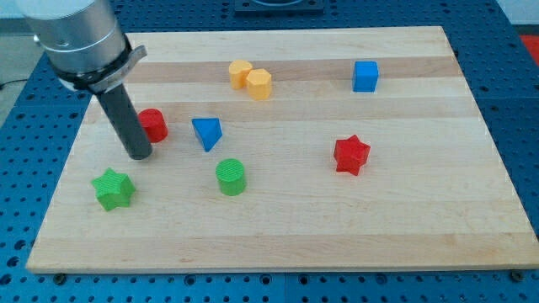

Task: Push the blue triangle towards upside of the green circle

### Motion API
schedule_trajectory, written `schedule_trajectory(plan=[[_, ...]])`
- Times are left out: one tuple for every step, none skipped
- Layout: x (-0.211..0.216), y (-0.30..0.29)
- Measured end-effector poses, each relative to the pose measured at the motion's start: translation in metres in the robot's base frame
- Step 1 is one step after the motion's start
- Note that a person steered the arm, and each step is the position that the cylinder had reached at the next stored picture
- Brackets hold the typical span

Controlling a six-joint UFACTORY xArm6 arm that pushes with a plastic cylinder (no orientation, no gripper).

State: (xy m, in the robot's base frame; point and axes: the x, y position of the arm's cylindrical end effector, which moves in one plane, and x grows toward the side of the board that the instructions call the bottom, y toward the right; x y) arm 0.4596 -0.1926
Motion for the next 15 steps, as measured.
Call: schedule_trajectory(plan=[[-0.001,0.01],[-0.004,0.026],[-0.01,0.039],[-0.027,0.046],[-0.042,0.046],[-0.044,0.07],[-0.044,0.097],[-0.047,0.1],[-0.057,0.11],[-0.045,0.12],[-0.035,0.123],[-0.023,0.118],[-0.023,0.117],[-0.011,0.117],[-0.01,0.117]])
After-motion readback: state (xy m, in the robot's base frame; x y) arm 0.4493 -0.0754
